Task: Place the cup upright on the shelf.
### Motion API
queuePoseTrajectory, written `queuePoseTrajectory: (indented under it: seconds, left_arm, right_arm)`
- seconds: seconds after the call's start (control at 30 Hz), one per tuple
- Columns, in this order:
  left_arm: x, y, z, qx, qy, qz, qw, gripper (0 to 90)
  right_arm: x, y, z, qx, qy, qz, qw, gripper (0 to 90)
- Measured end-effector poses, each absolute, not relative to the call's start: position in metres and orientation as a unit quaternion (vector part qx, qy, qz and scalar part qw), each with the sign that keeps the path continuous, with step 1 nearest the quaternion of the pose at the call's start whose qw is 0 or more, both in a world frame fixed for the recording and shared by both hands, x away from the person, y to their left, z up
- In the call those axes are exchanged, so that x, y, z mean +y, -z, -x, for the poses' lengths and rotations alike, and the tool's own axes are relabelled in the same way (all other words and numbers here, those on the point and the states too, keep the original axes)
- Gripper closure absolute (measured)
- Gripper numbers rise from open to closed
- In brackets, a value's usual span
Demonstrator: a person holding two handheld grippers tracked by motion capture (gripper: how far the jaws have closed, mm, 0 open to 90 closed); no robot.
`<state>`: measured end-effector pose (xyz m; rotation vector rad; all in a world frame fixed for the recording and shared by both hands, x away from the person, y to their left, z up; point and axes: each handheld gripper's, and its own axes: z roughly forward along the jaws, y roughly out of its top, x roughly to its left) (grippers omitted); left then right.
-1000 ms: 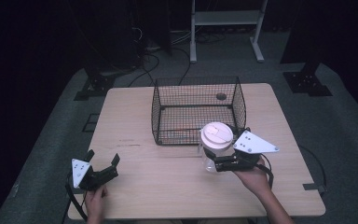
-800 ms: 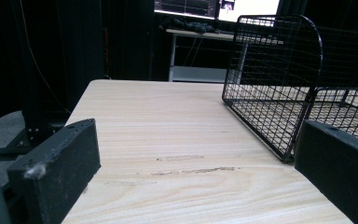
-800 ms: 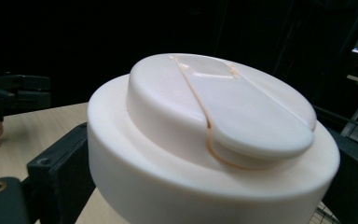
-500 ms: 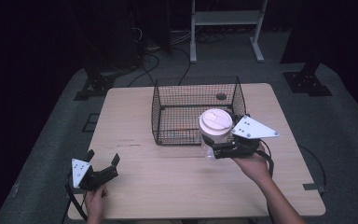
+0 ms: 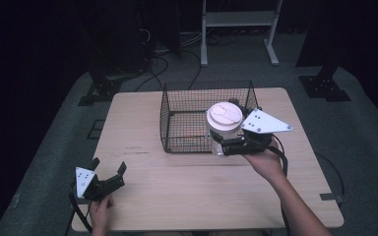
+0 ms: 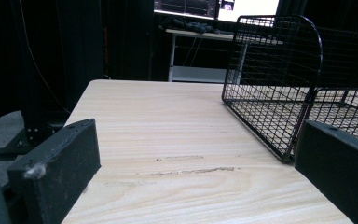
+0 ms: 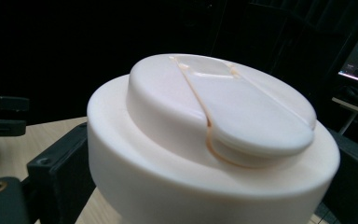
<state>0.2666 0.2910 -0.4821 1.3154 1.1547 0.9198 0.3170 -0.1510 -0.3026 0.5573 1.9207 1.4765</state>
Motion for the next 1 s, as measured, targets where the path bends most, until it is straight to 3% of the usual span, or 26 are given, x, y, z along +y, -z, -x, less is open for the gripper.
queuePoseTrajectory:
  seconds: [1.0]
  left_arm:
    - [0.292,0.482,-0.266,0.488,-0.387,-0.552,0.553,0.0]
  right_arm:
    - [-0.131,0.267,-0.377,0.721,-0.561,-0.218,0.344,4.4]
